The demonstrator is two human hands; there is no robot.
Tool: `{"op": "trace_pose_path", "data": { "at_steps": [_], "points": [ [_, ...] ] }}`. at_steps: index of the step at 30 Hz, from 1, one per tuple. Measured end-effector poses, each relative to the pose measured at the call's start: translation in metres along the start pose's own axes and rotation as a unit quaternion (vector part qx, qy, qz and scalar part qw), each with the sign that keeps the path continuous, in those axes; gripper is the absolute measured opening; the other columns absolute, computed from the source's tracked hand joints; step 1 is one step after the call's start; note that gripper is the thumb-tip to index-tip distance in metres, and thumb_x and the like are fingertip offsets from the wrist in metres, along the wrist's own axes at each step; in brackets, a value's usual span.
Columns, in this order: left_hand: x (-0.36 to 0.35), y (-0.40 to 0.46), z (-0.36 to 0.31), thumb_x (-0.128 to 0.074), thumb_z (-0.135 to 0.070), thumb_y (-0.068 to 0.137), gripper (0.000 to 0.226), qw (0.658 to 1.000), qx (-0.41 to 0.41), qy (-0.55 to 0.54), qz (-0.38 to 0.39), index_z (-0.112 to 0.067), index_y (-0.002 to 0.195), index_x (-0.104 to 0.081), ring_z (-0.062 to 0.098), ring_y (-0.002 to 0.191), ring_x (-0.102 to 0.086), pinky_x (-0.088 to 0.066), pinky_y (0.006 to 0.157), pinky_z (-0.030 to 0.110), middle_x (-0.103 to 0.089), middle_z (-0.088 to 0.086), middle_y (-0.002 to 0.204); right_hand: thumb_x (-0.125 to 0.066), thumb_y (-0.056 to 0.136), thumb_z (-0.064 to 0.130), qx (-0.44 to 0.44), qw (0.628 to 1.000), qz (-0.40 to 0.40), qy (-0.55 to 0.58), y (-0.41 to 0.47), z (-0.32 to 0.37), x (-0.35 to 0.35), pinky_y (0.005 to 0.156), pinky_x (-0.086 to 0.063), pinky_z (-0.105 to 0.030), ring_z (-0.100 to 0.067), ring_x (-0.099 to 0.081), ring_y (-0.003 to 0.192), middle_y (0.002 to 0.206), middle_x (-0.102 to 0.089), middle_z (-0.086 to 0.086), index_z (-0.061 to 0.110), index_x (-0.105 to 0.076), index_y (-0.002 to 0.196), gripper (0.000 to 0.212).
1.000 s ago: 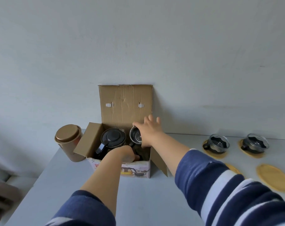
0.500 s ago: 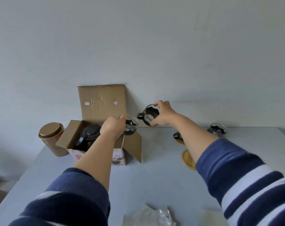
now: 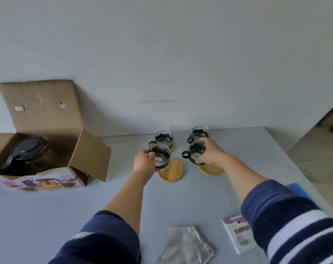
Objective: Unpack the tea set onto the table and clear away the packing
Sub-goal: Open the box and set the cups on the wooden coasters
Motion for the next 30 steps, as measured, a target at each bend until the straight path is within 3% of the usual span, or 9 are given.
{"op": "trace_pose_path", "data": {
  "at_steps": [2,5,9,11,15,19,21,23,30],
  "points": [
    [-0.015,0.003,0.012,-0.040,-0.011,0.096,0.035,1.000,0.005,0.001,0.004,-0.004,0.130,-0.045,0.032,0.106,-0.059,-0.053,0.050,0.024,-0.048,0.018,0.133,-0.080,0.059,0.010,-0.013,1.000,-0.005,-0.010,0.005,-0.019,0.004,0.100,-0.046,-0.034,-0.026,-0.051,0.121,0.138,-0.044,-0.006,0.020,-0.038,0.140,0.092],
    [-0.032,0.004,0.028,-0.040,-0.011,0.097,0.036,1.000,0.015,0.021,0.005,-0.007,0.132,-0.044,0.028,0.097,-0.057,-0.051,0.045,0.018,-0.046,0.017,0.133,-0.079,0.059,0.016,-0.037,0.998,-0.012,-0.039,0.012,-0.045,0.008,0.102,-0.046,-0.042,-0.032,-0.045,0.126,0.139,-0.037,-0.006,0.029,-0.035,0.141,0.094],
    [-0.043,0.001,0.044,-0.035,-0.014,0.098,0.037,0.999,0.007,0.052,-0.004,-0.010,0.134,-0.043,0.028,0.103,-0.054,-0.059,0.073,0.041,-0.039,0.014,0.136,-0.073,0.068,0.014,-0.044,0.998,-0.016,-0.047,0.016,-0.065,0.010,0.097,-0.048,-0.039,-0.033,-0.039,0.126,0.141,-0.033,-0.004,0.036,-0.030,0.143,0.089],
    [-0.046,-0.002,0.046,-0.032,-0.014,0.100,0.039,0.996,-0.009,0.084,-0.014,-0.011,0.138,-0.041,0.026,0.104,-0.047,-0.055,0.075,0.039,-0.034,0.010,0.135,-0.070,0.073,0.014,-0.035,0.998,-0.015,-0.056,0.019,-0.070,0.009,0.097,-0.044,-0.035,-0.032,-0.034,0.129,0.143,-0.032,-0.004,0.037,-0.026,0.146,0.089],
    [-0.049,-0.003,0.047,-0.028,-0.018,0.101,0.041,0.989,-0.033,0.139,-0.031,-0.010,0.140,-0.040,0.021,0.084,-0.049,-0.053,0.079,0.038,-0.031,0.009,0.135,-0.069,0.074,0.012,-0.024,0.998,-0.006,-0.049,0.018,-0.071,0.010,0.101,-0.040,-0.035,-0.031,-0.030,0.133,0.147,-0.029,-0.004,0.037,-0.019,0.150,0.095],
    [-0.047,-0.003,0.046,-0.026,-0.031,0.101,0.047,0.984,-0.025,0.176,-0.031,-0.014,0.144,-0.036,0.025,0.093,-0.050,-0.050,0.091,0.042,-0.029,0.005,0.138,-0.068,0.075,0.011,-0.034,0.997,0.027,-0.056,0.015,-0.069,0.016,0.108,-0.036,-0.039,-0.031,-0.026,0.138,0.152,-0.022,-0.003,0.038,-0.004,0.153,0.104],
    [-0.043,-0.004,0.042,-0.027,-0.038,0.101,0.051,0.981,-0.023,0.187,-0.035,-0.015,0.147,-0.033,0.022,0.097,-0.047,-0.043,0.090,0.035,-0.026,0.004,0.144,-0.069,0.076,0.016,-0.039,0.995,0.031,-0.089,0.014,-0.065,0.021,0.110,-0.033,-0.039,-0.032,-0.020,0.141,0.156,-0.016,-0.003,0.038,0.000,0.153,0.106],
    [-0.035,-0.006,0.034,-0.028,-0.039,0.101,0.053,0.977,-0.030,0.207,-0.039,-0.013,0.148,-0.030,0.019,0.099,-0.043,-0.036,0.087,0.032,-0.023,0.004,0.148,-0.068,0.077,0.018,-0.039,0.992,0.027,-0.117,0.012,-0.057,0.026,0.112,-0.029,-0.040,-0.031,-0.013,0.143,0.158,-0.011,-0.005,0.037,-0.001,0.153,0.103],
    [0.037,-0.011,-0.012,-0.037,-0.030,0.099,0.046,0.927,-0.098,0.355,-0.065,-0.014,0.142,-0.041,0.028,0.124,-0.049,-0.044,0.100,0.041,-0.039,0.008,0.145,-0.056,0.084,0.021,0.042,0.974,0.014,-0.224,-0.003,0.021,0.007,0.114,-0.023,-0.049,-0.035,-0.014,0.142,0.155,-0.020,-0.009,0.035,-0.009,0.152,0.083]
  ]
}}
Point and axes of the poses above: each hand's wrist, its own y-axis towards the middle knuckle, its own x-axis out of the back of the hand, z = x × y, the point moved 3 cm from there along y, towards the middle knuckle
